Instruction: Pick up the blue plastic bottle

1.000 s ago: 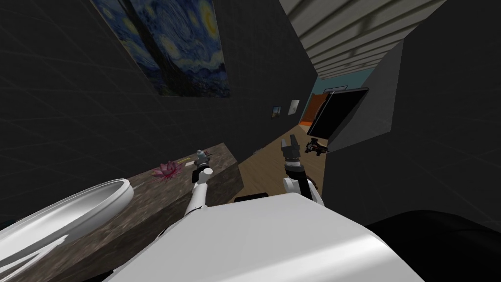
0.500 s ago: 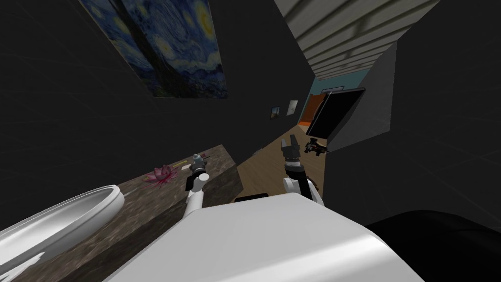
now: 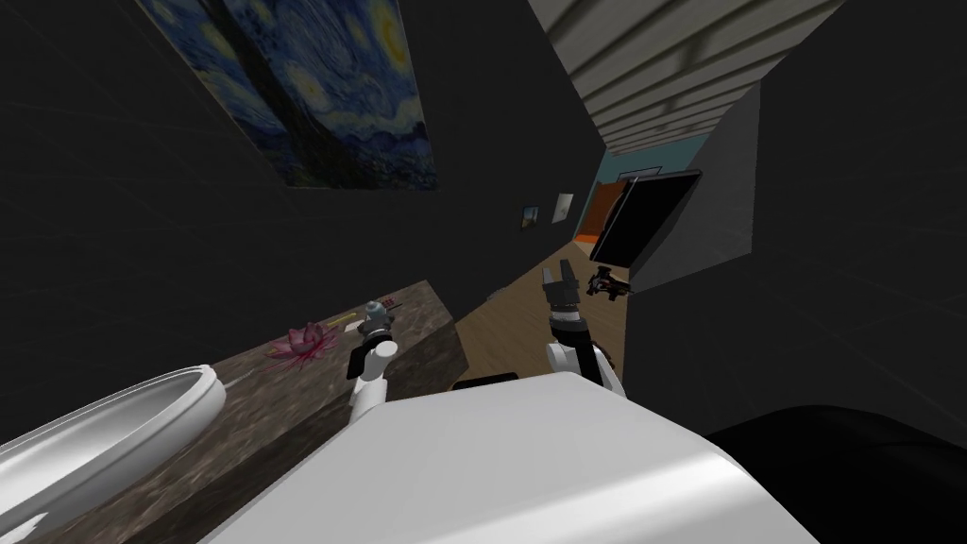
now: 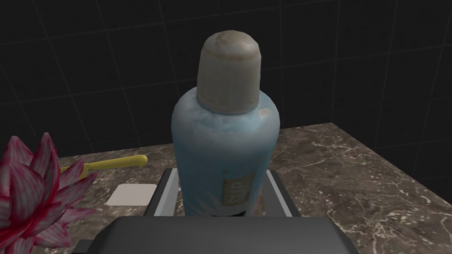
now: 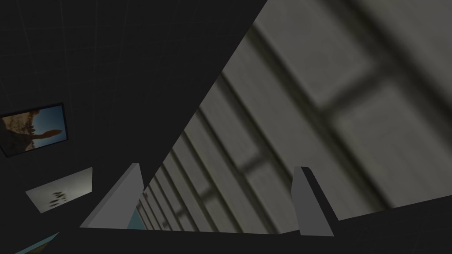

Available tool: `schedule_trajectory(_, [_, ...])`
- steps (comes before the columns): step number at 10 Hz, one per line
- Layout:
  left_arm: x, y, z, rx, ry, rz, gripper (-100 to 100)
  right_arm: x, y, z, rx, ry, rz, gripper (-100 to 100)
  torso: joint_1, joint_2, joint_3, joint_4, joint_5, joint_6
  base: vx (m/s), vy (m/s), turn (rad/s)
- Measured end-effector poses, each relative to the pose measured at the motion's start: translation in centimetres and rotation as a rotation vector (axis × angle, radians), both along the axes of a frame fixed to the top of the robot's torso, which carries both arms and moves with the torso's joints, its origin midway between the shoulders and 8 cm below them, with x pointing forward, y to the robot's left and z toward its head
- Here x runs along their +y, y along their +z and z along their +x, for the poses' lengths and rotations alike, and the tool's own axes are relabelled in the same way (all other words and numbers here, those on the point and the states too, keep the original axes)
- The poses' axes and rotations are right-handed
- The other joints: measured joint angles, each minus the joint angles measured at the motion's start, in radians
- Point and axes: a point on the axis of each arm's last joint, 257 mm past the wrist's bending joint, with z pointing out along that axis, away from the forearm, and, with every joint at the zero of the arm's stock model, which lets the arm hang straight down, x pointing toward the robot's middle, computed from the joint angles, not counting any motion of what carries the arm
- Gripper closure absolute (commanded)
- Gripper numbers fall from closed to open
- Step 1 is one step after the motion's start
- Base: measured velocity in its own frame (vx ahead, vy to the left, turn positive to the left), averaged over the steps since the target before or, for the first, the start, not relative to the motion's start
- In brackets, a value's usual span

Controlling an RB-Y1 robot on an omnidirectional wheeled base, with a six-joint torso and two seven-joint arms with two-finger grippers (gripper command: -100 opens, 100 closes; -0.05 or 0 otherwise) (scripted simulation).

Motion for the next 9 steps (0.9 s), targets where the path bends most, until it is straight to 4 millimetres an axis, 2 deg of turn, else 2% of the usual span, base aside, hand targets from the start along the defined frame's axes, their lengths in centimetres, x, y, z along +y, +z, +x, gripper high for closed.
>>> schedule_trajectory(1, [0.3,1.0,-0.4,-0.013,0.001,0.012,100,0.0,0.0,0.0,0.0,0.0,0.0,0,0.0,0.002,0.001,0.001,-0.001,0.0,0.072,-0.012,-0.065])
schedule_trajectory(6, [0.8,1.6,-4.7,0.005,0.009,0.017,100,0.0,0.0,0.0,0.0,0.0,0.0,0,-0.002,0.0,0.0,0.001,-0.001,0.001,0.056,-0.018,-0.024])
schedule_trajectory(8, [1.3,3.1,-5.8,-0.009,0.012,0.042,100,0.0,0.0,0.0,0.0,0.0,0.0,0,-0.001,0.004,0.002,0.002,-0.002,0.0,0.002,0.006,0.005])
schedule_trajectory(9, [1.4,3.3,-5.9,-0.012,0.012,0.046,0,0.0,0.0,0.0,0.0,0.0,0.0,0,0.0,0.004,0.003,0.002,-0.001,0.0,0.0,0.0,0.0])
